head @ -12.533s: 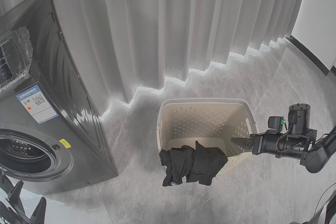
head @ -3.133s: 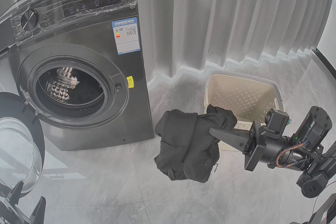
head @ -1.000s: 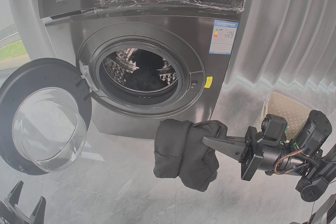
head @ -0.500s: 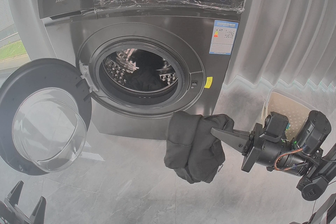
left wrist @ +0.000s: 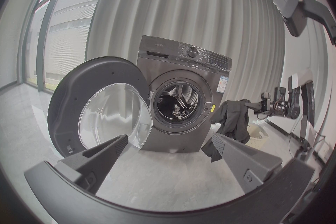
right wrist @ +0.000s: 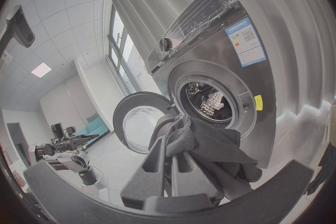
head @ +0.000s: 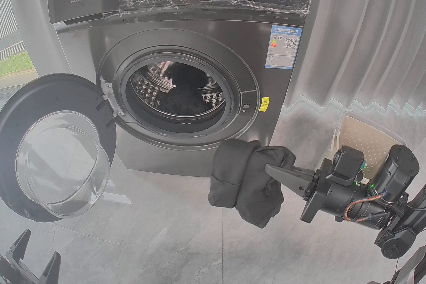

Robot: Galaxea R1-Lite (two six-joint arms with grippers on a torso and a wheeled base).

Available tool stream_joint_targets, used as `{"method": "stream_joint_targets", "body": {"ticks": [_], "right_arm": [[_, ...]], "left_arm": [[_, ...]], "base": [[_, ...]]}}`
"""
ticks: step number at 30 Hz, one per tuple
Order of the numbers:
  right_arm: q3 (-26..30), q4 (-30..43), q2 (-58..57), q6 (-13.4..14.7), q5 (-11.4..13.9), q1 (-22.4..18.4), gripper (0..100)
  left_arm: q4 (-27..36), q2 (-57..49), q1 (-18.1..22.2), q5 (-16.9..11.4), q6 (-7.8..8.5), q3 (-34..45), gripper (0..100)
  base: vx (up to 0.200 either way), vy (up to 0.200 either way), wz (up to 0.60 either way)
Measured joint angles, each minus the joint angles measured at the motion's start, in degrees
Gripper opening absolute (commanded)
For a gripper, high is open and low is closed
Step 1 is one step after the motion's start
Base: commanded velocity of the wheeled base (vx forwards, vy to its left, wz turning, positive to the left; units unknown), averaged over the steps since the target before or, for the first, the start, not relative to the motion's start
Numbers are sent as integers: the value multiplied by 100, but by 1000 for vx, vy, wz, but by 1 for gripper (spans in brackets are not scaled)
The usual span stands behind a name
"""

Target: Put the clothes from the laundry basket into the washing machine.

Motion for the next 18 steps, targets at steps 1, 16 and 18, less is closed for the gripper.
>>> {"method": "stream_joint_targets", "body": {"ticks": [1, 16, 18], "right_arm": [[0, 1, 5, 13, 0, 59, 0], [-510, 0, 521, 52, -389, 343, 0], [-630, 0, 606, 55, -528, 347, 0]], "left_arm": [[0, 0, 0, -40, 85, 0, 100], [-6, 925, 57, -1190, 461, -1025, 100], [-34, 1254, 61, -1349, 542, -1274, 100]], "base": [[0, 0, 0], [0, 0, 0], [0, 0, 0]]}}
